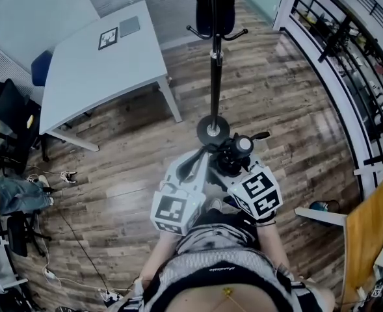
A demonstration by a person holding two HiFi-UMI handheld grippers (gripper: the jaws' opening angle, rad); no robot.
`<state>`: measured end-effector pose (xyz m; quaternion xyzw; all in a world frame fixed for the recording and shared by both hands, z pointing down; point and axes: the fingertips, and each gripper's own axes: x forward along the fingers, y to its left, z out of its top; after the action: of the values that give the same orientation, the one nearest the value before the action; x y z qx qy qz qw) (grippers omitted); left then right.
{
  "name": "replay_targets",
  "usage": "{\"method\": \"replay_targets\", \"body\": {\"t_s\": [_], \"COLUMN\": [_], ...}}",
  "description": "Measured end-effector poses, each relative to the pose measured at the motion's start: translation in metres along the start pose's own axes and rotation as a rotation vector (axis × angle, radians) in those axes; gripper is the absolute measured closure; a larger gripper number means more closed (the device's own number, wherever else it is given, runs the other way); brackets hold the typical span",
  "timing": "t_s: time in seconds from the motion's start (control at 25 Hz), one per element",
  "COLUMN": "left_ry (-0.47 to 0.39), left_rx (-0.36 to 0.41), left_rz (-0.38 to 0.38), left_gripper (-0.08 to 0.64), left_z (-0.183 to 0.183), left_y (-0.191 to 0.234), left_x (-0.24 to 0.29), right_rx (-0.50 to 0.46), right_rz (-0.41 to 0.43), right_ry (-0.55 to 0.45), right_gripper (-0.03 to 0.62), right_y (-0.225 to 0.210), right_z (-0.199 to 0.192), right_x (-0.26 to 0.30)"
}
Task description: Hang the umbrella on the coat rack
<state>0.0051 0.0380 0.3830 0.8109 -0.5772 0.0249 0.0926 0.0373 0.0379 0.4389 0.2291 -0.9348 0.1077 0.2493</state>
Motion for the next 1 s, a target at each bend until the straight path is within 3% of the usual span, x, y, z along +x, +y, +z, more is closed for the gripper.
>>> {"method": "replay_targets", "body": {"t_s": [0.72,1.0], "left_ry": [-0.01,0.006], "left_rx": [0.003,0.013], "left_rz": [-0.121,-0.107], "left_gripper": [0.541,0.541], "left_z": [0.025,0.02], "left_y": [0.081,0.1], "left_x": [0.077,0.096], "right_rx": [0.049,0.05], "right_rz": [-0.094,-0.084], "right_ry": [0.002,0.014], "right_gripper": [0.344,0.344], "right_y": [-0.056,-0.072], "right_z": [0.051,0.055], "right_x": [0.075,0.095]}}
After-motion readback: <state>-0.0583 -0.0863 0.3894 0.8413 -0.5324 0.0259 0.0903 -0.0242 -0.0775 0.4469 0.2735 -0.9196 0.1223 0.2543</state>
